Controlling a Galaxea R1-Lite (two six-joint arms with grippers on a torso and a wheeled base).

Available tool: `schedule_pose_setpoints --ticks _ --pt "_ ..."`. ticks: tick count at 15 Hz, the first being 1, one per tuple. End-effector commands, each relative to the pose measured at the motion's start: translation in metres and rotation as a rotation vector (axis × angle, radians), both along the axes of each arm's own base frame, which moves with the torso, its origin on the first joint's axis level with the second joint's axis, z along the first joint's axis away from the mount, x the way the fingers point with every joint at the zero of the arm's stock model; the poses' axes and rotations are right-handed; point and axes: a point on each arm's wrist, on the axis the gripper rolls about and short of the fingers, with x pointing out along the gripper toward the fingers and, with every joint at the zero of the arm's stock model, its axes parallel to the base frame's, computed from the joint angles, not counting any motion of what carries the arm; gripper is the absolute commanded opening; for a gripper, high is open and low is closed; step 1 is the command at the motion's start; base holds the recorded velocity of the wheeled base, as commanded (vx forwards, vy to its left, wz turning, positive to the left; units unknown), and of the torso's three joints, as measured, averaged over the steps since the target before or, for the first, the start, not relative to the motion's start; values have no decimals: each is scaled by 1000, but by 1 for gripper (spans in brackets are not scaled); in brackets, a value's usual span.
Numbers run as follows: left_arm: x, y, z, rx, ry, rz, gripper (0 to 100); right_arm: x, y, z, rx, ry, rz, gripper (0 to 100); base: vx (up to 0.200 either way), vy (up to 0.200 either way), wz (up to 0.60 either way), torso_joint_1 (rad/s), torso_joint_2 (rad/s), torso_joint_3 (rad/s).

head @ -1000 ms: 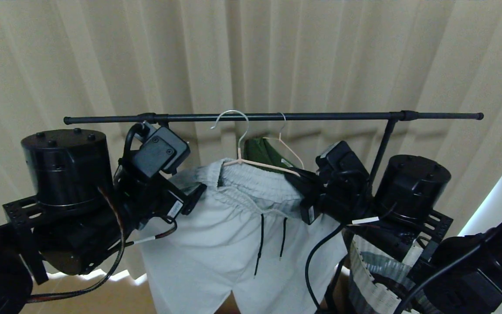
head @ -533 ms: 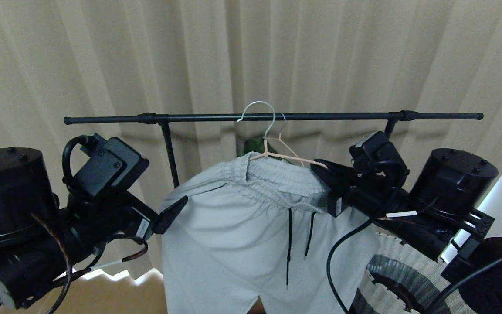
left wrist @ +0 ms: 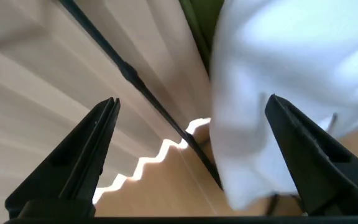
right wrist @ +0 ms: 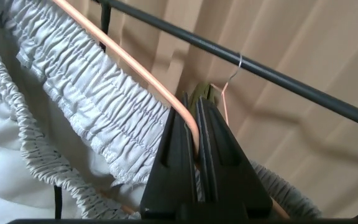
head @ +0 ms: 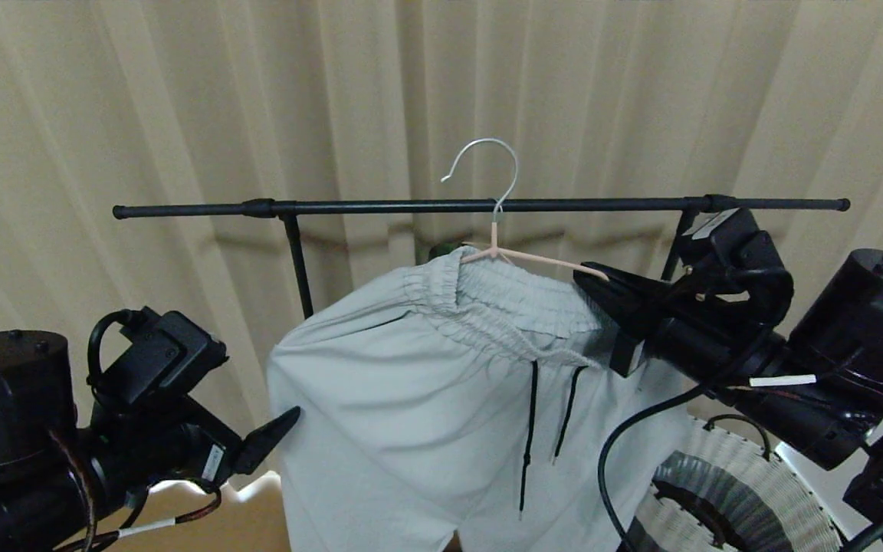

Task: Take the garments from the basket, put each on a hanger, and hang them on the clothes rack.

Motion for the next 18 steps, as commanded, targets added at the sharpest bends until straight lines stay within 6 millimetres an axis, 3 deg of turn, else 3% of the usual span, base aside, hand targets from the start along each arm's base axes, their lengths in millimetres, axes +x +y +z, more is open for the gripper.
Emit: schedule_pose_setpoints --ticks 1,3,4,8,13,17,18 --pt "5 2 -6 4 29 16 100 -6 -2 7 23 -16 9 0 0 0 0 0 0 0" --pt "8 0 -6 0 21 13 100 -9 1 8 26 -18 23 0 0 0 0 0 0 0" --pt "10 -1 -6 -3 12 13 0 -9 1 9 27 -19 23 0 0 0 0 0 0 0" --pt "11 2 -7 5 0 27 0 -6 -1 9 27 -21 8 0 0 0 0 0 0 0" --pt "13 28 -10 85 -22 121 0 1 -15 10 28 -24 -53 0 0 0 0 0 0 0" --pt "12 28 -11 83 -26 120 0 1 -15 12 28 -28 -53 0 0 0 0 0 0 0" --pt "10 29 -11 80 -27 119 100 1 -15 12 28 -28 -53 0 0 0 0 0 0 0"
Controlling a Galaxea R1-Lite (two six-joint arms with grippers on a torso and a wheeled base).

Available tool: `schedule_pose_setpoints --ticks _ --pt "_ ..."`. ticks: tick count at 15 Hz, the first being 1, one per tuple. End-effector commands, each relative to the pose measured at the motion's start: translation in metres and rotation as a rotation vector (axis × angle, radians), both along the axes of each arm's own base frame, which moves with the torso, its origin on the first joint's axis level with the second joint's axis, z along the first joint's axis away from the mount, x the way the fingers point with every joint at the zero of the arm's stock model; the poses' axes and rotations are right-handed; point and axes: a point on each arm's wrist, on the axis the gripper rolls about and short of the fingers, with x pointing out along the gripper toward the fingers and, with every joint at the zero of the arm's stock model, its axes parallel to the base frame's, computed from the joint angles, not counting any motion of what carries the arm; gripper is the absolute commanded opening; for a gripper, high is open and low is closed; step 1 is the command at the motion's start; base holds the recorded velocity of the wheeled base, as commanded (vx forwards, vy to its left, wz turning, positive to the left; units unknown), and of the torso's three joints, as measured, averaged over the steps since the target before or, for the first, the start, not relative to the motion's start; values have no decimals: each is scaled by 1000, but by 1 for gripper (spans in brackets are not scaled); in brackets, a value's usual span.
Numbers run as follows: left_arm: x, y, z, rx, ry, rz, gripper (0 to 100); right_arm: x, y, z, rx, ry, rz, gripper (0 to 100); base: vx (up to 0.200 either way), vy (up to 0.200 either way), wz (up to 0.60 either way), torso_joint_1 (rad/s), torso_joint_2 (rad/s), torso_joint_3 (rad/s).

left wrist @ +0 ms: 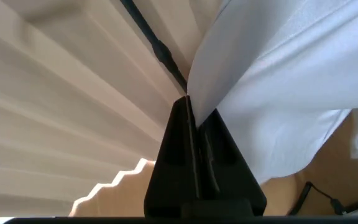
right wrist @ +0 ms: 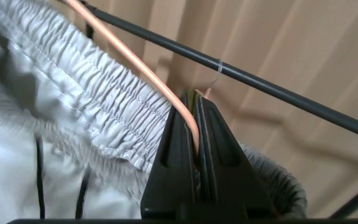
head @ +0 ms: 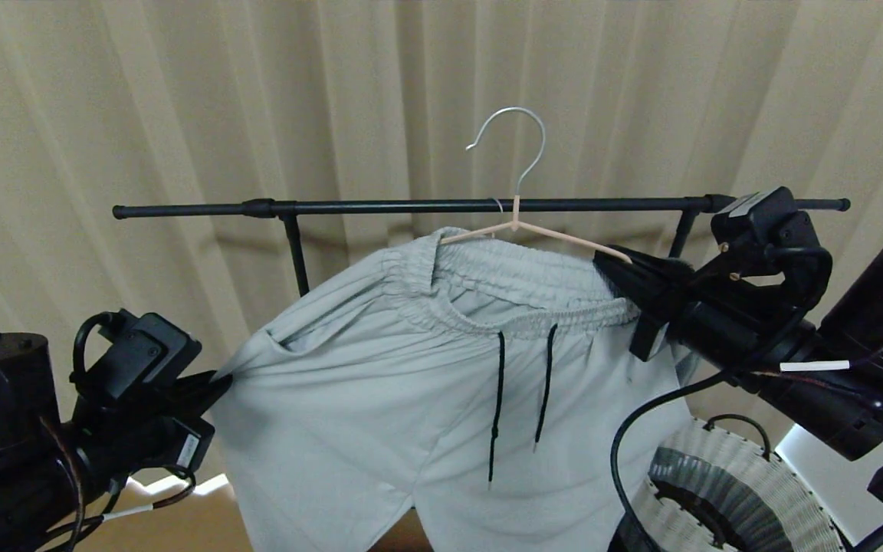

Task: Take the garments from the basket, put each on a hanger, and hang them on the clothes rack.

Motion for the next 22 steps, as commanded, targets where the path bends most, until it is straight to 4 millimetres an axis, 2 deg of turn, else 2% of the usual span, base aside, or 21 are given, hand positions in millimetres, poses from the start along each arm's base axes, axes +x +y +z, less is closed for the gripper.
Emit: schedule_pose_setpoints --ticks 1,5,7,10,11,13,16,19,22 --pt "-3 0 1 -2 -6 -3 100 -1 0 1 1 -2 -1 0 0 0 0 0 0 0" --pt "-11 2 15 -22 -90 -8 100 -4 -3 0 -4 6 -9 0 0 0 0 0 0 0" --pt "-30 6 23 -31 -165 -8 100 -9 -14 -5 -31 53 -36 0 0 0 0 0 0 0" --pt "-79 24 23 -44 -270 56 100 -39 -40 -13 -82 158 -130 0 0 0 0 0 0 0" --pt "-83 26 23 -47 -279 63 100 -43 -42 -14 -83 164 -142 0 0 0 0 0 0 0" --pt "-111 37 13 -94 -320 159 100 -70 -63 -19 -99 193 -288 0 0 0 0 0 0 0" --pt "-133 41 6 -218 -366 232 100 -88 -87 -23 -106 223 -423 0 0 0 0 0 0 0" --pt "-160 41 -7 -252 -335 210 100 -95 -94 -22 -89 216 -450 0 0 0 0 0 0 0" --pt "-192 40 -30 -271 -308 138 100 -99 -95 -24 -68 220 -447 0 0 0 0 0 0 0"
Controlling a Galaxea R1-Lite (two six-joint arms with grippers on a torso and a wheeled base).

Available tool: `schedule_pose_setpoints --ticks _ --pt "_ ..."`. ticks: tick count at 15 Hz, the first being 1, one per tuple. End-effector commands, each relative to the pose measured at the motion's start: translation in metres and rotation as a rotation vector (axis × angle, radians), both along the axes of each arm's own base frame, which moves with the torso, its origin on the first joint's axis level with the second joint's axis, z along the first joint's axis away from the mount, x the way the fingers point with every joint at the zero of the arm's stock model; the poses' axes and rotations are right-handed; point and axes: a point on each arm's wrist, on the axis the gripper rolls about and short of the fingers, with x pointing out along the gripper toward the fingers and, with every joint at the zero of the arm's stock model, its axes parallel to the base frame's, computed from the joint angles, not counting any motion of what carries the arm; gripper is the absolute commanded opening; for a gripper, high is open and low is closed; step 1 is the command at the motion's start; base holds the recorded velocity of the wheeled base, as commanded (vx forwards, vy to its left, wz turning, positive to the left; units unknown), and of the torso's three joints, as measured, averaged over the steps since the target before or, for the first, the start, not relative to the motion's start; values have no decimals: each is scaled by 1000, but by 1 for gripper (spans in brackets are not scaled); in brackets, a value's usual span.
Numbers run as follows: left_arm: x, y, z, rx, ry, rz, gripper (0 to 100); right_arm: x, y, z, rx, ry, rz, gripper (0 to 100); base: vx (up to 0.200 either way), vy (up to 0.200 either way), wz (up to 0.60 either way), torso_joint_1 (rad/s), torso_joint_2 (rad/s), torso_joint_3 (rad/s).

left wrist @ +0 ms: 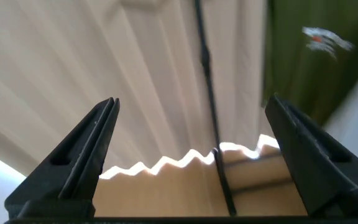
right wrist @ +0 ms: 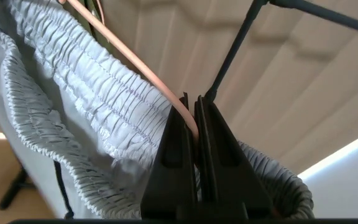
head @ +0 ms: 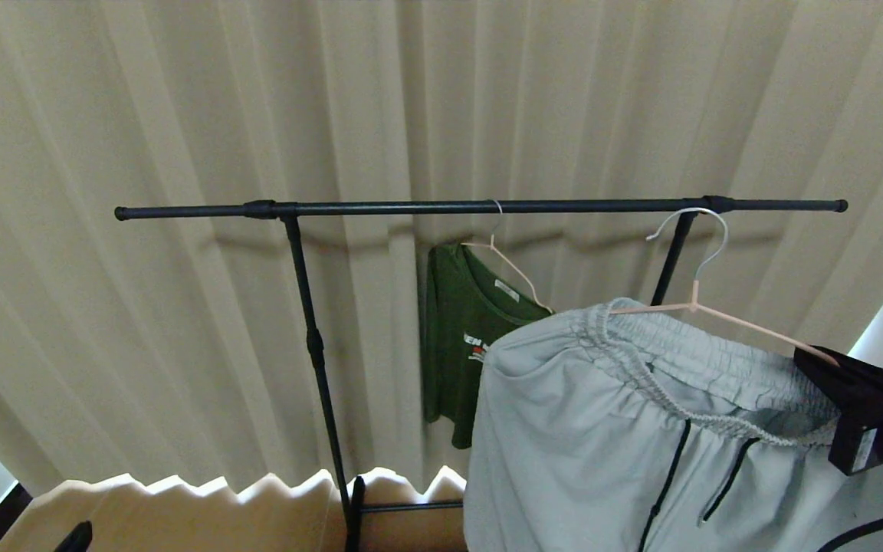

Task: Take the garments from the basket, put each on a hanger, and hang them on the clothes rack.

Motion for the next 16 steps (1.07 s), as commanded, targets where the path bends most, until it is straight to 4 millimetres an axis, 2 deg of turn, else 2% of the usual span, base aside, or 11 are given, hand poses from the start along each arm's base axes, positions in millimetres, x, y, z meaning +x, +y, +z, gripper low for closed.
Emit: schedule_pose_setpoints --ticks 1,3,6,14,16 --pt "-42 2 -28 -20 -85 -31 100 -9 -3 -1 38 -17 -5 0 0 0 0 0 0 0" --pt "-46 0 -32 -59 -64 67 100 -22 -7 -5 71 -26 -8 0 0 0 0 0 0 0" --pt "-46 0 -36 -103 -53 82 100 -45 -15 -19 69 -29 -14 0 0 0 0 0 0 0" --pt "-51 -2 -39 -148 -91 -80 100 -45 -20 -24 49 14 -71 0 0 0 0 0 0 0" --pt "-52 -2 -39 -149 -103 -86 100 -45 -19 -26 45 27 -70 0 0 -200 0 -2 5 2"
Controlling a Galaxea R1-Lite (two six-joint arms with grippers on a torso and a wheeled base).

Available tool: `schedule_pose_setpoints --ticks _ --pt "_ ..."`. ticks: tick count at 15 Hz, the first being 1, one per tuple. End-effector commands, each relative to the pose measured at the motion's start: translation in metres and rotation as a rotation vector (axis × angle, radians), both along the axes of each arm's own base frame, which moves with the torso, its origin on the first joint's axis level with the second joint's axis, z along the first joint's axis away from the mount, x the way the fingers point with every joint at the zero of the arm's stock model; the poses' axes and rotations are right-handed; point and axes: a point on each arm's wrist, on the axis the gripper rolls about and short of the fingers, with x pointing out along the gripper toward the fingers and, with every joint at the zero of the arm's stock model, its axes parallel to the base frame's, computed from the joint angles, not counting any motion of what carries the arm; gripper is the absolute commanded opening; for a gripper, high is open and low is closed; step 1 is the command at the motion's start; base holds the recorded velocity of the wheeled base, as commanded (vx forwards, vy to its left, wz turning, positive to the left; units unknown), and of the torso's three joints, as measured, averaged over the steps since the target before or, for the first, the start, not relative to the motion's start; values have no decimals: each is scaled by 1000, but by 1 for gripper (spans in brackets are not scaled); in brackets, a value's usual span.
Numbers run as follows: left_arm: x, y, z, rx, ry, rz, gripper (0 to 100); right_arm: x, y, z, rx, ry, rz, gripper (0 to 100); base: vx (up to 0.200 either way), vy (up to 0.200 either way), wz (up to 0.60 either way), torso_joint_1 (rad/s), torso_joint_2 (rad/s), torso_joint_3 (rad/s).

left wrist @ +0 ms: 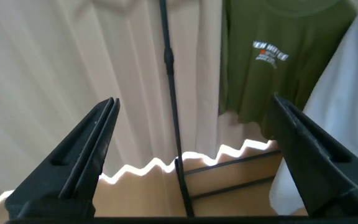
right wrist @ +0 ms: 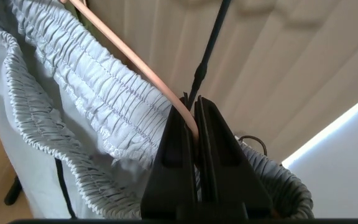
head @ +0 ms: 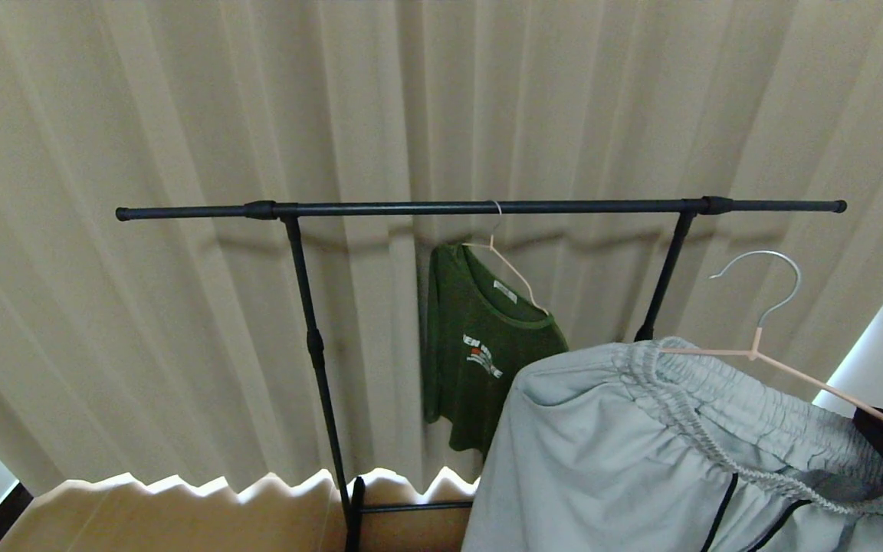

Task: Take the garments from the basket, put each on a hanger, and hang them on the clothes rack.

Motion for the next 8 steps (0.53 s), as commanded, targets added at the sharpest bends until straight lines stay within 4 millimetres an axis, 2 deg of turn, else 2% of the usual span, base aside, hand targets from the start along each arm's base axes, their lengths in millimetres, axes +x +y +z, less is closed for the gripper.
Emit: schedule_pose_setpoints --ticks 1,8 --pt "-1 0 0 -1 -12 0 100 1 0 -1 -4 10 1 0 0 -200 0 7 -2 2" --pt "-1 0 0 2 -13 1 100 -1 0 2 2 -10 1 0 0 -200 0 4 3 3"
